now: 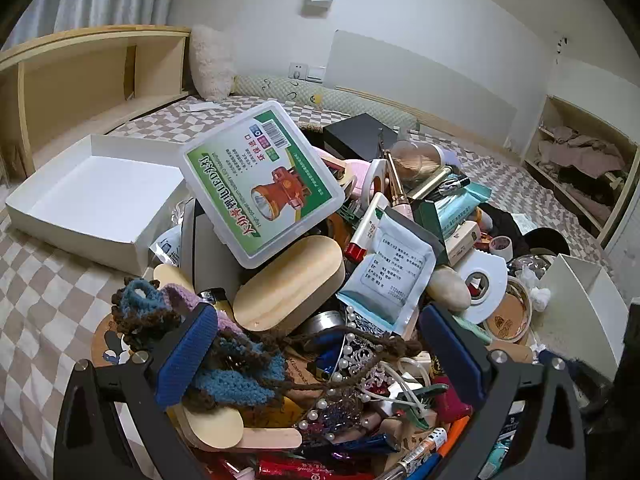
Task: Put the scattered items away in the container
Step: 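Lower both open tools into the heap toward the next items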
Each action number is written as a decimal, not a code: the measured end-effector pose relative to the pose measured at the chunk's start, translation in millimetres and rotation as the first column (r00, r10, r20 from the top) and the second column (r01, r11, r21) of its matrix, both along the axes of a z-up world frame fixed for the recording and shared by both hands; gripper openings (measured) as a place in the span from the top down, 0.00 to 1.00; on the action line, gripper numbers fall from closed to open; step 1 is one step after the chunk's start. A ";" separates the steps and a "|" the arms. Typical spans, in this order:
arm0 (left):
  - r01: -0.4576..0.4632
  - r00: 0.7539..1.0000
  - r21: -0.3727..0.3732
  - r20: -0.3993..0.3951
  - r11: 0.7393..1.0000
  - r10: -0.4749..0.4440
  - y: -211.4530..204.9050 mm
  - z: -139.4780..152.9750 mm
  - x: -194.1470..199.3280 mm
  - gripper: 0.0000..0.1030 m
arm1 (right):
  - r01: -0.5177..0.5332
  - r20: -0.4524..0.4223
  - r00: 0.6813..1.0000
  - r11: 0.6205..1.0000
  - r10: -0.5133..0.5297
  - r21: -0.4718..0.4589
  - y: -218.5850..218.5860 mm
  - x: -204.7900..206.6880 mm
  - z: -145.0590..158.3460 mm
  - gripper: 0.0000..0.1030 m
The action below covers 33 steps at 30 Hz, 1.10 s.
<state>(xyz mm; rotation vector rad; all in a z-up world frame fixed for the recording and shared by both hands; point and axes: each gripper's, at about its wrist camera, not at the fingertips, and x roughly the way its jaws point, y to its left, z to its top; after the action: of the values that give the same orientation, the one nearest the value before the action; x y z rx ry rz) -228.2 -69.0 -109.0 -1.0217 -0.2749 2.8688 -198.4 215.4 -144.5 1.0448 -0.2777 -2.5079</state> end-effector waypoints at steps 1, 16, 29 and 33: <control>-0.001 1.000 0.001 -0.001 1.000 0.001 -0.1 -0.4 0.1 0.01 | -0.009 0.009 1.000 1.000 0.009 -0.006 -1.8 -0.3 -2.2 0.00; 0.039 0.999 -0.005 0.008 0.999 -0.039 12.3 -4.7 -1.0 0.01 | -0.072 0.066 0.995 0.997 0.070 0.024 -25.3 -19.2 -25.3 0.48; 0.127 0.992 -0.051 0.005 0.991 -0.126 43.9 -9.6 3.9 0.01 | -0.132 0.021 0.991 0.979 0.131 0.156 -60.3 -22.3 -27.8 0.14; 0.144 0.989 -0.057 -0.014 0.988 -0.145 48.0 -7.9 7.2 0.01 | -0.121 0.029 0.993 0.984 0.118 0.133 -54.6 -25.1 -27.4 0.27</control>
<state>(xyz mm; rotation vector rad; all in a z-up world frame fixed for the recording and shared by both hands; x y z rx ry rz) -221.1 -21.0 -116.9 -0.9811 -0.1150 2.7679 -223.6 160.8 -171.8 1.1055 -0.0496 -2.4365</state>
